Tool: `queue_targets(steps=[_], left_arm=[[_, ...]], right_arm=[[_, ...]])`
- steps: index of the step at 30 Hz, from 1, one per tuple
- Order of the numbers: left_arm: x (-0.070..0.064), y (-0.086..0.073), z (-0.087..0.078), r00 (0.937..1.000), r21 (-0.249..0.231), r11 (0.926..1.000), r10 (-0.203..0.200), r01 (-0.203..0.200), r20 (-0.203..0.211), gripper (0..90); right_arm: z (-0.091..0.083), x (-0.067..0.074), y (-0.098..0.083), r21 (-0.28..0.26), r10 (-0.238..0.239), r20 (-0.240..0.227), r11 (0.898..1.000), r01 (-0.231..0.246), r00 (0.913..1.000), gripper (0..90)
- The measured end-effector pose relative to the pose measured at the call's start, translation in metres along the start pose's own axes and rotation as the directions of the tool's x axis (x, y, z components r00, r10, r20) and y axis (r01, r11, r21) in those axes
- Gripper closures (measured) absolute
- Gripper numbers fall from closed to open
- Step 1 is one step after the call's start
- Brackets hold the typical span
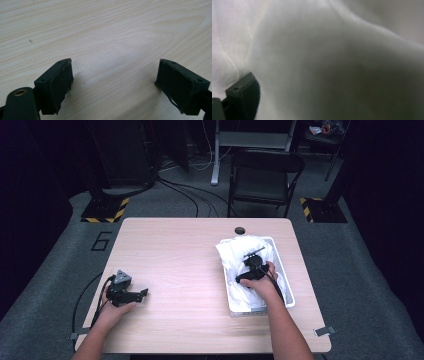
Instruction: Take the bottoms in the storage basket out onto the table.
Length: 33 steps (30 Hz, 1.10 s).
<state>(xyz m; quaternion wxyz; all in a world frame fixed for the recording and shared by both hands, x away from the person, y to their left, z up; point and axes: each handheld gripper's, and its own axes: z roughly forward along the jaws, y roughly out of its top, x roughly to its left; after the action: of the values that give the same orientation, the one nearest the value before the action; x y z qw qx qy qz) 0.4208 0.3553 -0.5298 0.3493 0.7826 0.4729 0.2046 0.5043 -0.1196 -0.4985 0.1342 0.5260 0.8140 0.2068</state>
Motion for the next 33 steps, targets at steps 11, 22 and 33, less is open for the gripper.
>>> queue_targets(steps=[11,22,33], left_arm=[[0.0000,0.0000,0.0000,1.0000,0.000,1.0000,0.000,0.000,0.000,13.4],[-0.0002,-0.0003,-0.0003,1.0000,-0.002,1.0000,0.004,-0.004,0.002,13.4],[-0.0002,-0.0004,-0.0004,1.0000,-0.002,1.0000,0.004,-0.004,0.002,13.3]], right_arm=[[0.0033,0.0001,-0.0006,0.006,0.009,0.012,1.000,-0.009,0.9999,0.0],[0.0042,-0.0034,-0.0002,0.016,0.040,0.028,0.999,-0.040,0.9988,0.0],[0.0045,-0.0038,-0.0030,-0.003,0.038,0.010,0.999,-0.038,0.9992,0.3]])
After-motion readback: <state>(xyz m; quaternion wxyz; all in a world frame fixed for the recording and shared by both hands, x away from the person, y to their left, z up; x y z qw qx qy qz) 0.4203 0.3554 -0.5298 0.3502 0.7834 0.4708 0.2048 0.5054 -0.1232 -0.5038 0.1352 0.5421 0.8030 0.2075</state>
